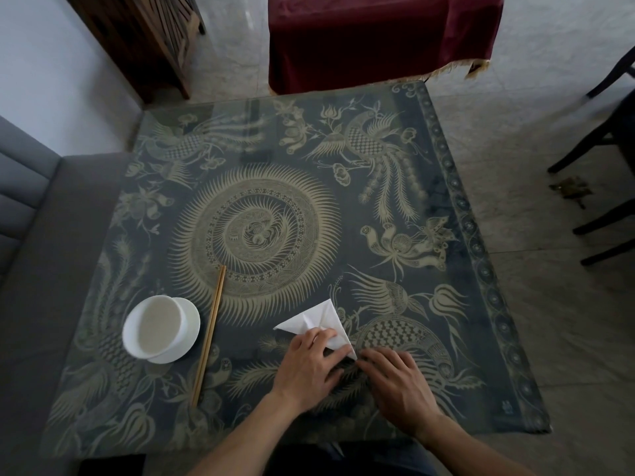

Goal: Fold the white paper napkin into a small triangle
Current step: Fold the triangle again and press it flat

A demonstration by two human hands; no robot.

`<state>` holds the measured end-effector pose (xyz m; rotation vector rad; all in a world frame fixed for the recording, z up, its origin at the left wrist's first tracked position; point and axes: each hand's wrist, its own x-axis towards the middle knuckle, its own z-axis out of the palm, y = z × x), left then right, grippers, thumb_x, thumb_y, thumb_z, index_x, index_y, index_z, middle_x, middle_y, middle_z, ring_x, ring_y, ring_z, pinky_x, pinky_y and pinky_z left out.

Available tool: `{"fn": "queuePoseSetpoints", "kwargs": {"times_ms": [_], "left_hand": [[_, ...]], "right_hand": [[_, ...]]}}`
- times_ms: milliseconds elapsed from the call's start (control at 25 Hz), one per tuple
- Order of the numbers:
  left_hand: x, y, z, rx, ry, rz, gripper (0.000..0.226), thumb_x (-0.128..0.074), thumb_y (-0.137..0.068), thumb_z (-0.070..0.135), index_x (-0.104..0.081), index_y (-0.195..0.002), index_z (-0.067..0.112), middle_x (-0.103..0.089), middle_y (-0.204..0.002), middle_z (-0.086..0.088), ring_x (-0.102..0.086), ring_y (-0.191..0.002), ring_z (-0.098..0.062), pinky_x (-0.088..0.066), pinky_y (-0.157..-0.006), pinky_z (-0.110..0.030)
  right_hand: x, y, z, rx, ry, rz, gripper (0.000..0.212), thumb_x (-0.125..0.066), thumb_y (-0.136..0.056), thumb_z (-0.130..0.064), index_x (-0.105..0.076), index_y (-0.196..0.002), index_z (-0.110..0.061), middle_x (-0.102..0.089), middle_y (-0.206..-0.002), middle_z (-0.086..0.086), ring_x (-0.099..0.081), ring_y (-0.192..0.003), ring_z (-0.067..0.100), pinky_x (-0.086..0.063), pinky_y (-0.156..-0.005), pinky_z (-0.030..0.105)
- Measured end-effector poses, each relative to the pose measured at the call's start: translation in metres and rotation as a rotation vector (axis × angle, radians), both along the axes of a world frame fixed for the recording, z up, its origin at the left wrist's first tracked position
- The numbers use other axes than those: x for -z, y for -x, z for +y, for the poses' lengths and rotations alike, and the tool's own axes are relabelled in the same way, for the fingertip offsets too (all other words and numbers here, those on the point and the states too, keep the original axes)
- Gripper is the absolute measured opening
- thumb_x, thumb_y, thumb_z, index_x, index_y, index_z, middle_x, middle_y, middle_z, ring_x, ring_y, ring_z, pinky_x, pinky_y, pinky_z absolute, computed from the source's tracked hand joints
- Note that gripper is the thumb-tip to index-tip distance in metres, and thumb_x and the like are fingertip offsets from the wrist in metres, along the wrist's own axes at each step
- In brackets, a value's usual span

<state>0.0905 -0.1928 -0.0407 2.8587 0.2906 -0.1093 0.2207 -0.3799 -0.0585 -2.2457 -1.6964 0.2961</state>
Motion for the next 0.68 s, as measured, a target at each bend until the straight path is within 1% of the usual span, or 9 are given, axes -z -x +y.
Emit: {"fn": "queuePoseSetpoints", "kwargs": {"times_ms": [160, 280, 400, 480, 560, 600, 680], "left_hand": [[0.001, 0.000, 0.003, 0.003, 0.018, -0.013, 0.043, -0.056, -0.089, 0.043, -0.053, -0.131, 0.031, -0.053, -0.130, -0.004, -0.049, -0.117, -0.026, -0.045, -0.094, -0.043], [-0.001, 0.001, 0.010, -0.058, 0.017, -0.056, 0.039, -0.055, -0.090, 0.038, -0.058, -0.127, 0.026, -0.055, -0.127, -0.004, -0.052, -0.113, -0.024, -0.045, -0.090, -0.041], [-0.004, 0.007, 0.020, -0.110, -0.009, -0.056, 0.037, -0.053, -0.091, 0.036, -0.061, -0.124, 0.021, -0.057, -0.125, -0.004, -0.054, -0.113, -0.024, -0.044, -0.090, -0.042], [-0.004, 0.013, 0.025, -0.117, -0.020, -0.049, 0.038, -0.052, -0.092, 0.035, -0.059, -0.126, 0.020, -0.058, -0.127, -0.004, -0.053, -0.117, -0.024, -0.043, -0.092, -0.042], [-0.005, 0.020, 0.027, -0.122, -0.017, -0.035, 0.040, -0.052, -0.092, 0.034, -0.058, -0.128, 0.019, -0.058, -0.130, -0.004, -0.050, -0.122, -0.023, -0.041, -0.095, -0.043], [-0.006, 0.022, 0.027, -0.121, -0.017, -0.020, 0.041, -0.052, -0.092, 0.034, -0.057, -0.130, 0.018, -0.056, -0.134, -0.005, -0.047, -0.126, -0.022, -0.040, -0.098, -0.043], [-0.007, 0.025, 0.029, -0.112, -0.024, 0.034, 0.047, -0.049, -0.094, 0.036, -0.053, -0.137, 0.016, -0.048, -0.146, -0.005, -0.037, -0.138, -0.022, -0.033, -0.106, -0.047]], "right_hand": [[-0.005, 0.001, 0.003, 0.024, 0.022, 0.006, 0.038, -0.062, -0.080, -0.024, -0.062, -0.118, -0.023, -0.061, -0.121, -0.004, -0.056, -0.105, 0.021, -0.037, -0.084, 0.033], [-0.011, 0.004, 0.011, 0.056, 0.051, 0.018, 0.047, -0.060, -0.079, -0.022, -0.058, -0.126, -0.022, -0.059, -0.126, -0.001, -0.056, -0.106, 0.021, -0.043, -0.083, 0.035], [-0.018, 0.005, 0.034, 0.056, 0.074, 0.011, 0.052, -0.055, -0.080, -0.021, -0.055, -0.132, -0.018, -0.056, -0.131, 0.001, -0.053, -0.115, 0.024, -0.045, -0.088, 0.038], [-0.023, 0.005, 0.054, 0.076, 0.122, 0.011, 0.056, -0.058, -0.083, -0.020, -0.050, -0.138, -0.014, -0.053, -0.139, 0.004, -0.049, -0.125, 0.027, -0.046, -0.095, 0.044], [-0.027, 0.004, 0.075, 0.094, 0.196, -0.001, 0.059, -0.060, -0.088, -0.022, -0.043, -0.143, -0.010, -0.044, -0.149, 0.007, -0.037, -0.138, 0.030, -0.040, -0.105, 0.050], [-0.027, 0.003, 0.084, 0.092, 0.228, -0.018, 0.060, -0.056, -0.093, -0.026, -0.036, -0.147, -0.009, -0.034, -0.155, 0.008, -0.026, -0.144, 0.030, -0.033, -0.111, 0.051], [-0.023, 0.002, 0.099, 0.064, 0.307, -0.042, 0.063, -0.037, -0.101, -0.035, -0.013, -0.154, -0.011, -0.004, -0.163, 0.004, 0.004, -0.148, 0.027, -0.011, -0.119, 0.051]]}}
